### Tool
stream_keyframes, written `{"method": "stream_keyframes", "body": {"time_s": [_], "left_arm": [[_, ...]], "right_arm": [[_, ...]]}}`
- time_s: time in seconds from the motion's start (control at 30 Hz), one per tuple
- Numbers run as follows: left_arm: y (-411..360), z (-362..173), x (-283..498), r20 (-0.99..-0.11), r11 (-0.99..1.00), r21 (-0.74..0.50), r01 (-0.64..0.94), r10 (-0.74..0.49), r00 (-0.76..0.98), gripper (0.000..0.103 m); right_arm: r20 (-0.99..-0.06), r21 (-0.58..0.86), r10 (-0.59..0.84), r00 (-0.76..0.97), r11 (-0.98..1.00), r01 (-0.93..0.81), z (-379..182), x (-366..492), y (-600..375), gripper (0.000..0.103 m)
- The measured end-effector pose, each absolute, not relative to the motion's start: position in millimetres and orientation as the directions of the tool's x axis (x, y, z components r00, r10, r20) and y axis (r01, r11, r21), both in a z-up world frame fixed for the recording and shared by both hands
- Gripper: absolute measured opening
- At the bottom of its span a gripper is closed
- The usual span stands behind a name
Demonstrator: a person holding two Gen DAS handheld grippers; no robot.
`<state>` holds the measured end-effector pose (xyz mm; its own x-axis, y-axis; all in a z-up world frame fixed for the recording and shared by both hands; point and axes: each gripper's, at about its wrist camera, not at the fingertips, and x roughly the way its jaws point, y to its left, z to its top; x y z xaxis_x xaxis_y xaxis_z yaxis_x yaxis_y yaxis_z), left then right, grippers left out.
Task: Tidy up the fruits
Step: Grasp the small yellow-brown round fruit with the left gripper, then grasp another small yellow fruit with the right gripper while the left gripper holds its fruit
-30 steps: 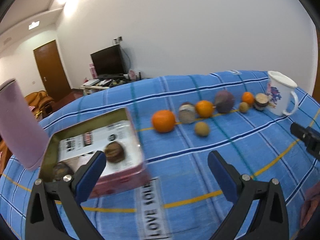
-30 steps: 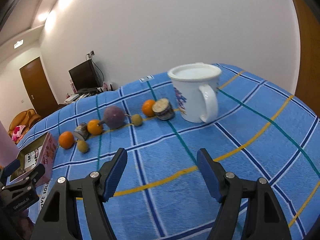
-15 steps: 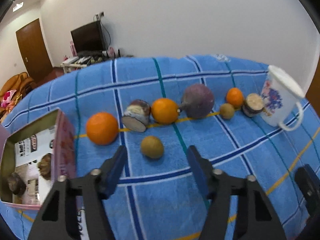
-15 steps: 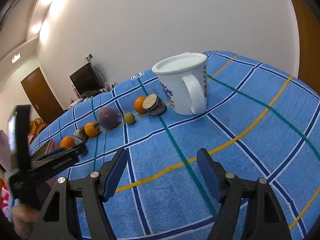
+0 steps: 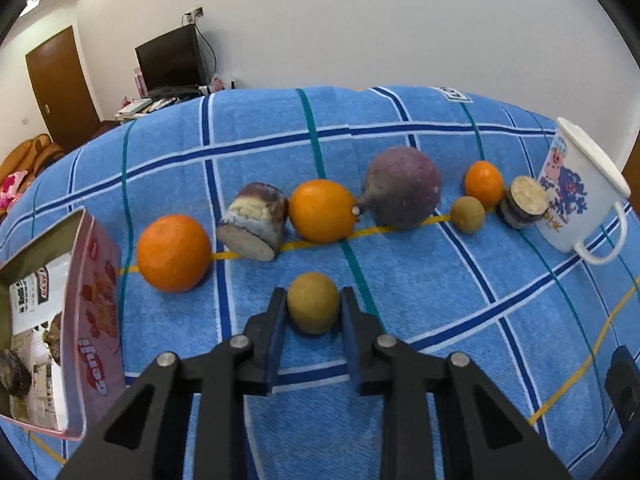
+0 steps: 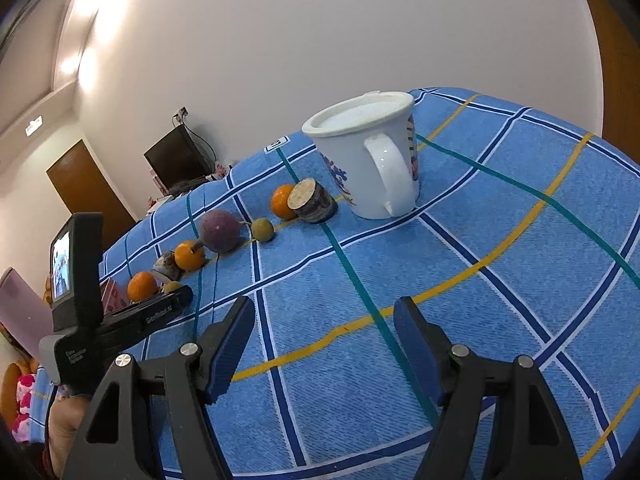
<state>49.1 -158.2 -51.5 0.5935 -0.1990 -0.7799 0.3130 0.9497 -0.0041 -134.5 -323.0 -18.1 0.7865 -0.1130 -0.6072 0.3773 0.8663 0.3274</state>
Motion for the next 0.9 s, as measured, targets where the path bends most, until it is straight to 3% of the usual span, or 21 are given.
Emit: {"method": "stream_keyframes", "body": {"time_s": [0.37,0.4,0.5,0.53,0.73,0.9], "left_arm": [[-115.4,-13.8,-11.5,-0.697,0.933,-0.053,0.355,-0.289,0.656,0.027],[-108.1,-10.5,-17.7,-0.688,0.933,-0.065,0.353,-0.298,0.662,0.027],[-95.1,-6.7,-26.5,-0.668,0.935,-0.063,0.349,-0.299,0.682,0.027],[-92.5,-5.9,-27.8,-0.662,0.936,-0.054,0.347,-0.294,0.69,0.027],[-76.7,-8.4,-24.9,-0.644,0.93,-0.103,0.353,-0.333,0.689,0.027],[-73.0,-2.2,-32.1,-0.614,0.934,-0.054,0.353,-0.31,0.726,0.027]], "right_arm": [[-0.625,0.237,-0.05,0.779,0.939,0.25,7.7,-110.5,-304.0,0.073],[-0.623,0.223,-0.048,0.781,0.946,0.236,11.4,-102.2,-303.6,0.071],[-0.638,0.203,-0.025,0.77,0.959,0.2,10.0,-77.3,-302.4,0.046],[-0.654,0.217,-0.001,0.757,0.958,0.188,5.4,-69.2,-302.6,0.043],[-0.726,0.186,0.005,0.688,0.964,0.189,-25.6,-31.7,-297.2,0.043],[-0.74,0.21,0.02,0.672,0.956,0.203,-31.7,-2.1,-299.9,0.043]]}}
